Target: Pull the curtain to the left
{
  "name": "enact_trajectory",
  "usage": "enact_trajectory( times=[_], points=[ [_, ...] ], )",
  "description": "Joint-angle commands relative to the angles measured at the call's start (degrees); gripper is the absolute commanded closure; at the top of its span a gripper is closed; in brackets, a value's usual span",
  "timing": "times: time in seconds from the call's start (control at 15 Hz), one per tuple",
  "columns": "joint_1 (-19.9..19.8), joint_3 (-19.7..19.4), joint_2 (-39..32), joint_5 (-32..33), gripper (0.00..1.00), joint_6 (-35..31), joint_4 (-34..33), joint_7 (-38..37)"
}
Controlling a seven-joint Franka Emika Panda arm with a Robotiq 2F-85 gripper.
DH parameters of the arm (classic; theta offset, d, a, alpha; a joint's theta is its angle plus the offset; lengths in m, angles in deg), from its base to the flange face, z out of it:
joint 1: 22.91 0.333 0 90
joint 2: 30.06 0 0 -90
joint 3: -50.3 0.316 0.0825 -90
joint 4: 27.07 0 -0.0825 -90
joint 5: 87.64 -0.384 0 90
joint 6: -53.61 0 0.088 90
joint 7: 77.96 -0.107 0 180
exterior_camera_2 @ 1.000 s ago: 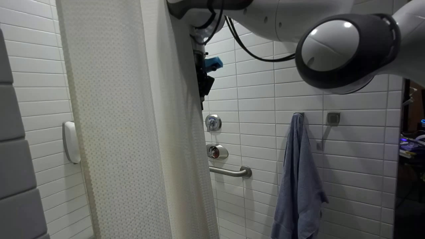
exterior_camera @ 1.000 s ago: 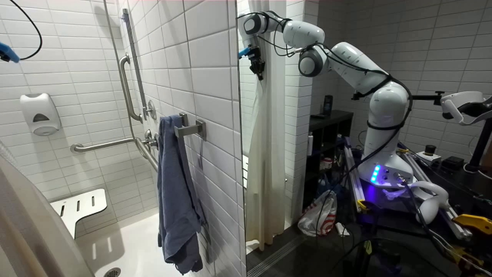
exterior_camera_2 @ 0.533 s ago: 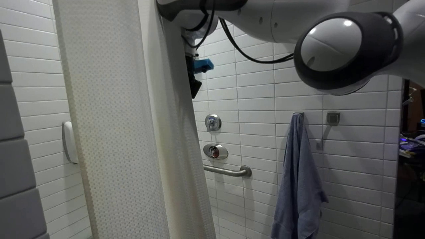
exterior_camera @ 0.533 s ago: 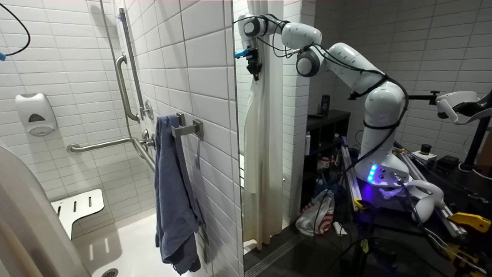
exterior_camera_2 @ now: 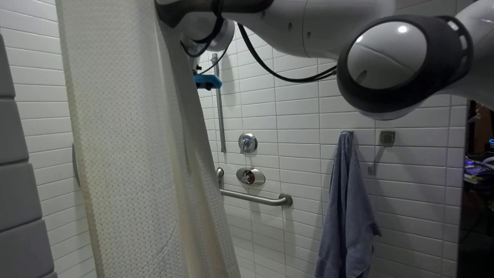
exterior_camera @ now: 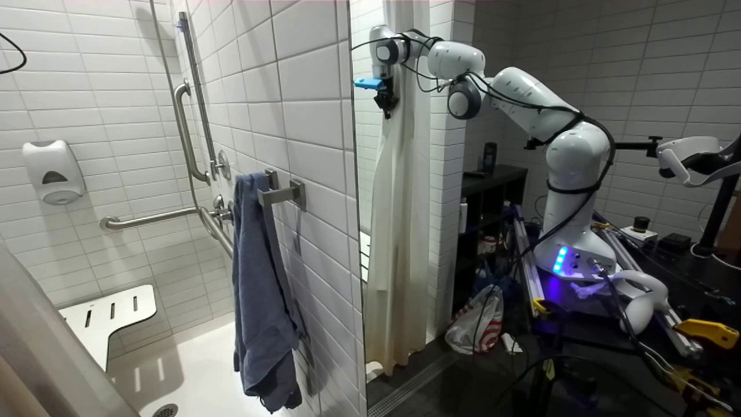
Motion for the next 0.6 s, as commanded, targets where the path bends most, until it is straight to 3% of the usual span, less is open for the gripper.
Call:
enact_trajectory(
  times=[0.0,0.07,0.13,0.2,0.27,0.33,0.4,0.47,0.53],
  points=[
    [0.7,2.0,-2.4,-2.6,0.99,-5.5,2.9,-1.9],
    [1.3,3.2,-6.5,-2.6,0.99,-3.1,-3.8,-2.1],
    [0.7,3.4,-2.9,-4.2,0.99,-6.3,3.3,-1.5],
    [0.7,4.1,-3.0,-5.0,0.99,-6.2,3.5,-1.3],
    [1.5,4.8,-7.0,-4.6,0.99,-2.8,-3.3,-2.0],
    [0.8,5.1,-3.0,-5.8,0.99,-5.4,4.1,-1.2],
    [0.9,5.6,-3.1,-6.0,0.99,-5.1,4.2,-1.2],
    [2.0,6.2,-7.1,-5.5,0.99,-1.6,-3.0,-1.8],
    [2.1,6.7,-7.2,-5.9,0.99,-0.8,-3.1,-1.5]
  ],
)
